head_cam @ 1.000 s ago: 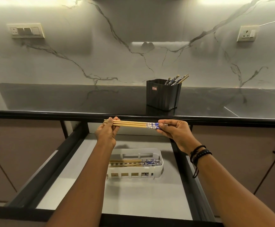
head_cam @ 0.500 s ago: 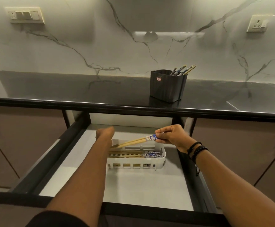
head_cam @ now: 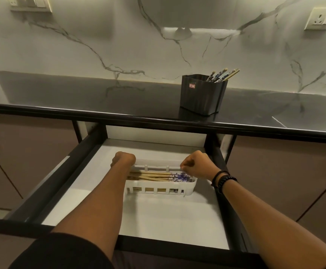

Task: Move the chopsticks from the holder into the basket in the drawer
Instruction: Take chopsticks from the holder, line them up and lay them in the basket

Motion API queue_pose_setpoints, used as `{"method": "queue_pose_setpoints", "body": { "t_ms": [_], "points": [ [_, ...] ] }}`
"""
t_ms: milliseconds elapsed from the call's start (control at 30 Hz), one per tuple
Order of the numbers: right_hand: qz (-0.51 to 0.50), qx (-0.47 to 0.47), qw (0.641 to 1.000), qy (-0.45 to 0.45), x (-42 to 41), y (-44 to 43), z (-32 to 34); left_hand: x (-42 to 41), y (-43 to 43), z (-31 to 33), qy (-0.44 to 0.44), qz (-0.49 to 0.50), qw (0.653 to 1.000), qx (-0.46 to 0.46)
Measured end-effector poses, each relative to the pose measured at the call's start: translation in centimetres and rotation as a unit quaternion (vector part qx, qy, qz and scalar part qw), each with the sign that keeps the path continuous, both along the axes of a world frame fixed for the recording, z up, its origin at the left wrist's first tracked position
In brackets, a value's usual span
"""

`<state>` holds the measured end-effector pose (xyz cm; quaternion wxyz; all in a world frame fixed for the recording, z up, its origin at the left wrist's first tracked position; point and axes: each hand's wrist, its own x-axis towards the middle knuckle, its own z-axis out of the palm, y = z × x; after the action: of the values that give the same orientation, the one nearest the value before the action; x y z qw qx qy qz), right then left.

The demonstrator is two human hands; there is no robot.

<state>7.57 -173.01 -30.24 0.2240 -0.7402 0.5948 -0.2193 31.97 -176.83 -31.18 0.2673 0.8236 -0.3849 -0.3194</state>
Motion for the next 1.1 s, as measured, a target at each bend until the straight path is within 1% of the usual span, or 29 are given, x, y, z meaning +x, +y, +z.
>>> {"method": "queue_pose_setpoints", "body": {
  "t_ms": [200,400,467,533,600,633,733,800,867,933,1000,1100],
  "points": [
    [0.022,-0.001,0.999,0.043,-0.1,0.1,0.1,0.0,0.2,0.1,0.007,-0.002,1.0,0.0],
    [0.024,-0.024,0.999,0.033,-0.1,0.1,0.1,-0.2,0.5,0.5,0.007,-0.005,1.0,0.0],
    [0.012,-0.045,0.999,0.009,-0.1,0.0,0.3,-0.6,0.6,0.7,-0.018,-0.006,1.0,-0.023],
    [-0.009,-0.074,0.997,-0.019,-0.2,0.0,0.7,-1.4,0.7,1.4,-0.084,-0.017,0.994,-0.066],
    [-0.033,-0.114,0.992,-0.049,-0.4,0.0,1.4,-2.3,0.8,2.3,-0.143,-0.04,0.978,-0.145],
    [-0.049,-0.134,0.987,-0.07,-0.4,0.0,1.8,-2.9,0.8,2.8,-0.168,-0.061,0.964,-0.198],
    [-0.097,-0.196,0.964,-0.151,-0.8,0.1,3.4,-4.6,0.8,4.2,-0.222,-0.138,0.896,-0.359],
    [-0.128,-0.233,0.943,-0.202,-1.3,0.0,4.9,-5.6,0.7,4.9,-0.225,-0.181,0.866,-0.408],
    [-0.15,-0.249,0.928,-0.234,-1.9,-0.3,6.7,-6.4,0.3,5.4,-0.225,-0.218,0.857,-0.41],
    [-0.153,-0.244,0.924,-0.252,-2.8,-1.1,8.8,-6.8,-0.6,6.0,-0.243,-0.259,0.85,-0.389],
    [-0.169,-0.245,0.917,-0.266,-3.7,-2.1,11.0,-7.2,-1.7,6.9,-0.251,-0.302,0.85,-0.35],
    [-0.221,-0.273,0.899,-0.262,-5.1,-4.0,13.8,-7.8,-3.1,8.2,-0.289,-0.364,0.848,-0.254]
  ]
}}
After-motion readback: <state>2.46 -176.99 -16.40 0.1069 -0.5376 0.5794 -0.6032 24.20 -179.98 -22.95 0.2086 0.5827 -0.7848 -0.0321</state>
